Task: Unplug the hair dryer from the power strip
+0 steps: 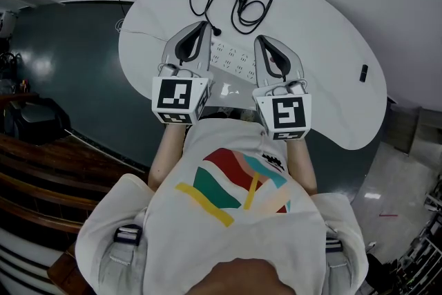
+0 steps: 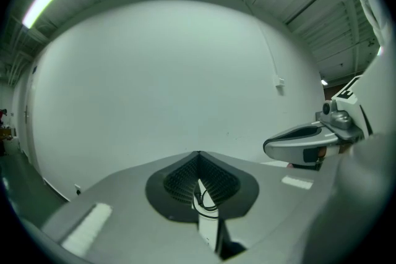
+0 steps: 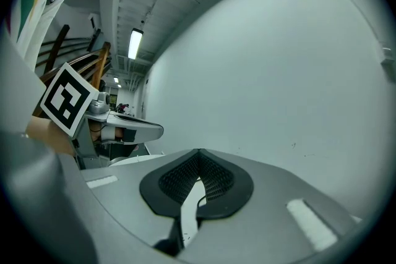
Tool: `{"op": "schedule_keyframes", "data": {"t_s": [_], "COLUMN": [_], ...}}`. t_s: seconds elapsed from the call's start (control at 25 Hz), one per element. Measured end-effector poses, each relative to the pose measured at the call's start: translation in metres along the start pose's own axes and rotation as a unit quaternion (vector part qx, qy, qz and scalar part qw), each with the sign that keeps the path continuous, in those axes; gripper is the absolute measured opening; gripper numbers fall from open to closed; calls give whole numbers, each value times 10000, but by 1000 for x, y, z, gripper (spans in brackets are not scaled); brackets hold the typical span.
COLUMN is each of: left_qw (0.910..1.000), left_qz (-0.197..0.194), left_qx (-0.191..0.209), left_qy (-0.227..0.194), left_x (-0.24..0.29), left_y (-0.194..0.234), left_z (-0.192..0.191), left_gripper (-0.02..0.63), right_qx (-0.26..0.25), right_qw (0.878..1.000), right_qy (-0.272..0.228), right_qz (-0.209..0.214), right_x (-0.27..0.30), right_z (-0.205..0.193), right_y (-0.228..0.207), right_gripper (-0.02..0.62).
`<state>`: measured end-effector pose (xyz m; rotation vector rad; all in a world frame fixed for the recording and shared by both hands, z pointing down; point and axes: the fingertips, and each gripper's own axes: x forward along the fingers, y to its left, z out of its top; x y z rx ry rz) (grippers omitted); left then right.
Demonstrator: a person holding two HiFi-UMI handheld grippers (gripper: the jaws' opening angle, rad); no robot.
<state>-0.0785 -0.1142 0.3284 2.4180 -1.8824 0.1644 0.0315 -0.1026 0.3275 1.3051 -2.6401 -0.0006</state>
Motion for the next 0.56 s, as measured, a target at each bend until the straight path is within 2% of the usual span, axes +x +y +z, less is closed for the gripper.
{"op": "schedule_keyframes", "data": {"t_s": [0.56], "left_qw": [9999], "left_qz": [151], "left_qx": [-35], "left_qy": [59], "left_x": [-4], "left_y": [11], "left_z": [-7], "left_gripper": [0], "right_qx": [-105], "right_qw": [9999], "right_qy": [55], "right_qz": [122], "right_x": [5], "right_z": [-4], "right_y": [7], "right_gripper": [14]}}
